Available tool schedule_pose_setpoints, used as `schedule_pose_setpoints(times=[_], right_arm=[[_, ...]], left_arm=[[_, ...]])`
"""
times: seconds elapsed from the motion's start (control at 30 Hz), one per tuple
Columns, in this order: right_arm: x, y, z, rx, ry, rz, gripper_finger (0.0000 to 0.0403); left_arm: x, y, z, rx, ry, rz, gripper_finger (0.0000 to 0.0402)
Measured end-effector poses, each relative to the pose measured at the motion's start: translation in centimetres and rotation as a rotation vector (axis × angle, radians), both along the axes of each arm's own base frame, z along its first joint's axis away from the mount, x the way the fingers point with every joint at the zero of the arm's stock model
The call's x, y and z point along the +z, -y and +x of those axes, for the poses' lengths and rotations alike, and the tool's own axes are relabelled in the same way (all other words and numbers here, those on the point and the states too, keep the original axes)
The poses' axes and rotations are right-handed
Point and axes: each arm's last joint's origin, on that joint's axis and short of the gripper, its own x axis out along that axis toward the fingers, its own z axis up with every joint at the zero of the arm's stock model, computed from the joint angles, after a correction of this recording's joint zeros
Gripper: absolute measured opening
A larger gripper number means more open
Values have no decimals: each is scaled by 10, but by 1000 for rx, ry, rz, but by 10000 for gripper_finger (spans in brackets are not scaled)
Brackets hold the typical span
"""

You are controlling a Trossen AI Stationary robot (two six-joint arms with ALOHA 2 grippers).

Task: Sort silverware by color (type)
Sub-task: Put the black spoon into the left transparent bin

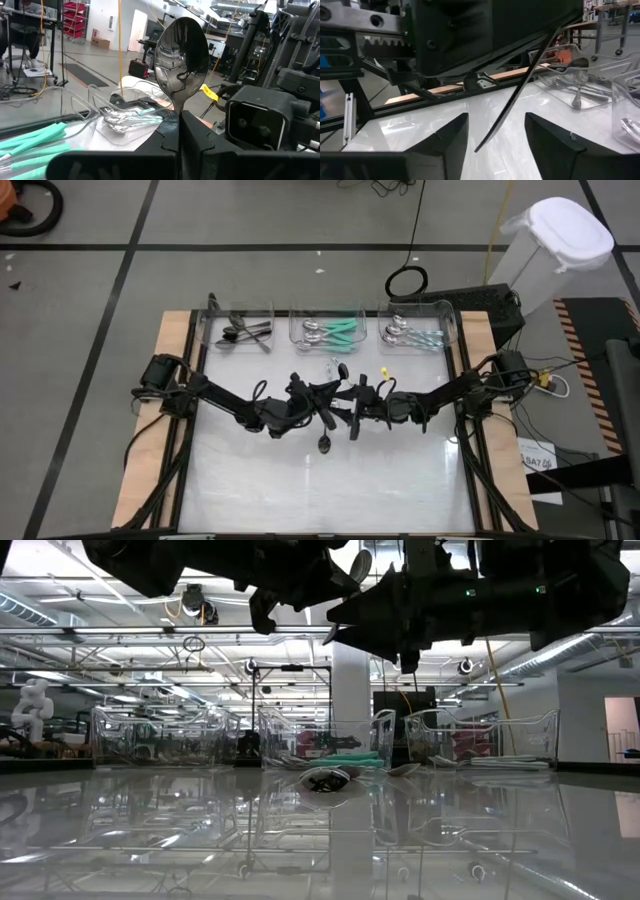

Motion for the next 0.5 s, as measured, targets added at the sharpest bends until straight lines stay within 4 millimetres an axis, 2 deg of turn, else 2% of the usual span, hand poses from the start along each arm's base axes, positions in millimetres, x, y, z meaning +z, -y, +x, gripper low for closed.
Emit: schedule_pose_setpoints(times=[0.13, 0.43, 0.5], right_arm=[[-1, 3, 0, -12, -7, -1, 148], [-1, 10, 1, -33, -8, -1, 19], [-1, 10, 1, -33, -15, -12, 8]], left_arm=[[0, 0, 0, -12, -6, 7, 3], [0, 0, 1, -40, -12, 23, 3], [-1, 1, 1, -40, -26, 40, 3]])
